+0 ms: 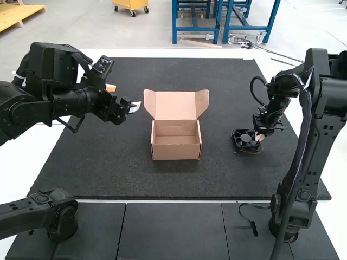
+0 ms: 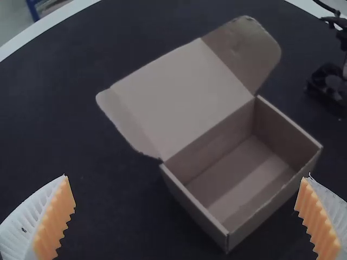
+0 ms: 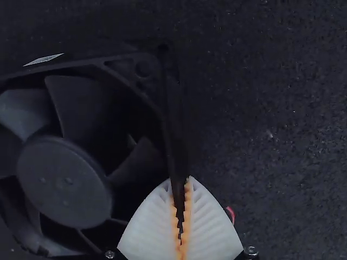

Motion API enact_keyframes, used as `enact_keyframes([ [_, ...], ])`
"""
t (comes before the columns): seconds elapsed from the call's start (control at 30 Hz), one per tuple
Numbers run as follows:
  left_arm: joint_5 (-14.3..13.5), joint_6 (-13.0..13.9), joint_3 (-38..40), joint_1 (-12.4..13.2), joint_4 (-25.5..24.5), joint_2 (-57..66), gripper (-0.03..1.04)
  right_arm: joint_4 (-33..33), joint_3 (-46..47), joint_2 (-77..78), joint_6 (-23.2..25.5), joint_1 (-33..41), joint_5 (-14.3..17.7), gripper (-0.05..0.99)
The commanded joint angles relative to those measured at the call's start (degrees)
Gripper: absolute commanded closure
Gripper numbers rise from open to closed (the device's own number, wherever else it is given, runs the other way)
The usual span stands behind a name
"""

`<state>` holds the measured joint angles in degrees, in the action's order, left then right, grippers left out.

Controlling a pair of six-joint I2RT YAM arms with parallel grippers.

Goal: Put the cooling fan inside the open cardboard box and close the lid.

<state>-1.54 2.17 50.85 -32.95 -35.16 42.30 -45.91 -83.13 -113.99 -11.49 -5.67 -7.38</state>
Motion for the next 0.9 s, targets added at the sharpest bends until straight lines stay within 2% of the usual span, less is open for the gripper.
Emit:
enact_keyframes([
  [0.0,-0.30,0.55,2.41,0.43,0.18,-1.08,0.05,0.47,-0.28,2.46,2.70,0.31,-3.52,0.95],
  [0.27,-0.30,0.55,2.06,0.43,0.18,-1.17,0.05,0.21,1.31,11.78,6.48,0.22,-4.05,0.95],
  [0.63,-0.30,0.64,0.74,0.43,-0.26,-2.31,0.05,-6.56,4.65,26.72,7.97,0.22,-6.07,0.95],
  [0.7,-0.39,0.64,0.21,0.43,-0.35,-2.75,0.05,-7.26,5.53,29.53,9.82,0.22,-6.25,0.95],
  [0.87,-0.30,0.55,-1.10,0.43,-1.23,-4.42,0.05,-8.41,8.16,36.91,11.22,0.31,-8.44,0.95],
])
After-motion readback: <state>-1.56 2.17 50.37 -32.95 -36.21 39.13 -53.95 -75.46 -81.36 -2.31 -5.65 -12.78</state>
